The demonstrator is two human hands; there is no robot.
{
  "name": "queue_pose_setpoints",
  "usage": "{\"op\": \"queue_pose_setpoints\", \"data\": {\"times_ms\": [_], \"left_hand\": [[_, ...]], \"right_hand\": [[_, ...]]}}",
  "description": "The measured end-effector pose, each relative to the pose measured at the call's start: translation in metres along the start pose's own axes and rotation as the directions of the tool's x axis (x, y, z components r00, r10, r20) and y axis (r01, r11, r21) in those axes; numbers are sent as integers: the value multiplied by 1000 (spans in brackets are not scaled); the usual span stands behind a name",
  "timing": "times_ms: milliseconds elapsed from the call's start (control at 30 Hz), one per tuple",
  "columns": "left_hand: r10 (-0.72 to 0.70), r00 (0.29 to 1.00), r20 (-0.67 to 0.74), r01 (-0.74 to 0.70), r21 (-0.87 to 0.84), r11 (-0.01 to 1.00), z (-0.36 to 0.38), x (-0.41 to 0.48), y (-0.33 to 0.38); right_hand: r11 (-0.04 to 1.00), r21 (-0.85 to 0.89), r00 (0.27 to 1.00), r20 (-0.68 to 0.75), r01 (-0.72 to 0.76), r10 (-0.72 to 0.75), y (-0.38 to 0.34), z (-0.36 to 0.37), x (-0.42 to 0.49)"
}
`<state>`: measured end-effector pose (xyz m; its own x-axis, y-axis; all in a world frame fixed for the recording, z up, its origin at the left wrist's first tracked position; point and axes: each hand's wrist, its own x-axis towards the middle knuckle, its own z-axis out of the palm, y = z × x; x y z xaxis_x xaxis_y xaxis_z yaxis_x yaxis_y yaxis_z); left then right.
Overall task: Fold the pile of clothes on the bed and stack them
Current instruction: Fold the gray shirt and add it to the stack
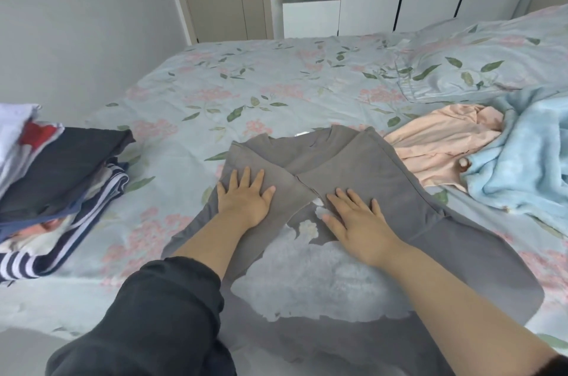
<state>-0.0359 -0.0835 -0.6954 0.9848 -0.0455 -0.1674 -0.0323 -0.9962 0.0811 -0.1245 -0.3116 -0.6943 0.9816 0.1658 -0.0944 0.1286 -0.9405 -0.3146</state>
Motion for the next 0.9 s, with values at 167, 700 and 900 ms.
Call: {"op": "queue_pose_setpoints", "data": {"times_ms": [167,700,900], "left_hand": [[3,999,-40,-1,58,998,-4,41,-3],[-105,977,-186,33,-356,934,-48,178,-22],[-259,851,-457,0,-493,870,-65,173,-32]], "right_hand": [[991,-134,999,-33,-18,14,5,-4,50],[931,43,928,-77,-361,364,75,-83,235],[928,129,768,-529,-350,362,67,-99,234]]}}
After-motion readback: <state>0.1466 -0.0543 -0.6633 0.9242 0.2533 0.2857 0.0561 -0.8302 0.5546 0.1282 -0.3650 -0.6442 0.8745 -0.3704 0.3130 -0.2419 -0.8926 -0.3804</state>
